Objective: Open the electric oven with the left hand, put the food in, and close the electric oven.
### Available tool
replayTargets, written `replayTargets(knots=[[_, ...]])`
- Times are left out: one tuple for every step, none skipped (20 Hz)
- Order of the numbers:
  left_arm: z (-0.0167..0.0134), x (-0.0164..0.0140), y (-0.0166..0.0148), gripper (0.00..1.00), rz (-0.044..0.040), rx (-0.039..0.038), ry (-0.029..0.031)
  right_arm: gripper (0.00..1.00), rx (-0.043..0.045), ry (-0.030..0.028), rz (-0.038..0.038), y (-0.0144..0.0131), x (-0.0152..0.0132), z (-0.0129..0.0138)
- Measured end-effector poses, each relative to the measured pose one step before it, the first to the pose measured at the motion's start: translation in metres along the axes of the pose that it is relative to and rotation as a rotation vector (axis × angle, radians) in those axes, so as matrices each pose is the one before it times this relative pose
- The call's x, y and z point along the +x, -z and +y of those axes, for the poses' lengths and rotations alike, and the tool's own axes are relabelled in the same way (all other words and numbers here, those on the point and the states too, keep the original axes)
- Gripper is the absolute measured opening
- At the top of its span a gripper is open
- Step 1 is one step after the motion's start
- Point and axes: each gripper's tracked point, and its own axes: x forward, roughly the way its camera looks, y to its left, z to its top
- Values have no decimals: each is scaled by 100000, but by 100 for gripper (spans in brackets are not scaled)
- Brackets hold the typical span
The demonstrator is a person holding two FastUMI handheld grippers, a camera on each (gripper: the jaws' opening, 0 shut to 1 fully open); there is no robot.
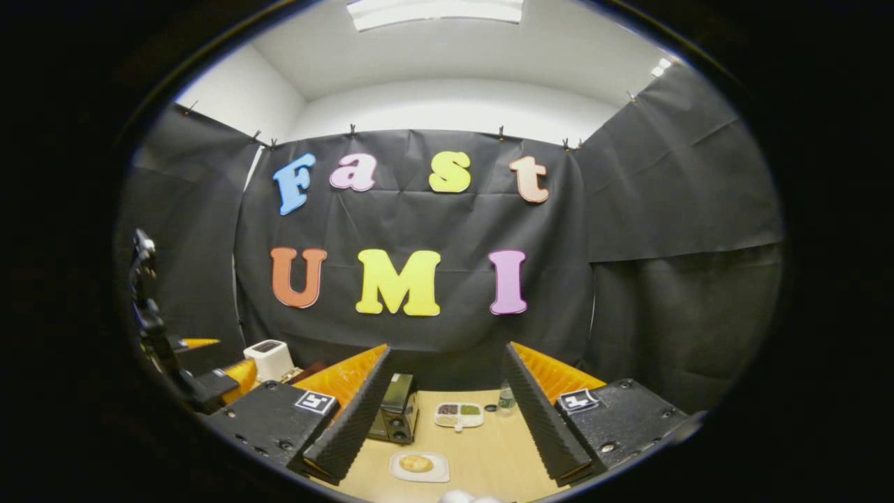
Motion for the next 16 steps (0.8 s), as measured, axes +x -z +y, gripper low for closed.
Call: replayTargets(knots=[[-647, 1077, 903, 100, 506, 358, 794, 100, -320, 303, 460, 58, 170, -247], [-579, 1040, 1293, 95, 647, -486, 447, 100, -269, 435, -12, -75, 131, -263], [-631, 1066, 1195, 100, 1702, -1420, 898, 100, -313, 606, 234, 11, 104, -223], [-706, 1075, 1299, 95, 1833, -1831, 829, 100, -194, 478, 576, 156, 40, -203], [-297, 1169, 1340, 95, 2267, -1009, -180, 100, -211, 592, 338, 73, 169, -191], [-187, 1451, 1336, 95, 2786, -520, -586, 100, -279, 761, 456, 214, 13, -359], [-526, 950, 1308, 93, 2179, -850, 702, 100, -242, 668, 740, 163, 17, -303], [-357, 1356, 921, 90, 889, -118, 396, 100, -477, 804, 316, 169, -15, -316], [-105, 1187, 846, 95, 1444, 939, -450, 100, -438, 910, 280, 42, 124, -309], [-248, 1091, 903, 95, 1363, -662, 79, 100, -213, 591, 783, 160, 162, -140], [-165, 979, 451, 95, 558, -580, 31, 100, -3, 522, 405, 155, 149, -99], [156, 1021, 621, 95, 1000, 1365, -679, 100, -145, 337, 493, 138, 157, -124], [111, 872, 445, 95, 712, 163, -402, 100, -218, 415, 655, 136, 180, -71], [-257, 923, 276, 96, -327, -410, 581, 100, -410, 216, 423, 247, 75, -97], [-37, 890, 431, 95, 1157, 855, 107, 100, -637, 299, 586, 133, 194, -3], [167, 479, 864, 95, 2422, 50, -550, 100, -578, 106, 732, 302, 190, 43]])
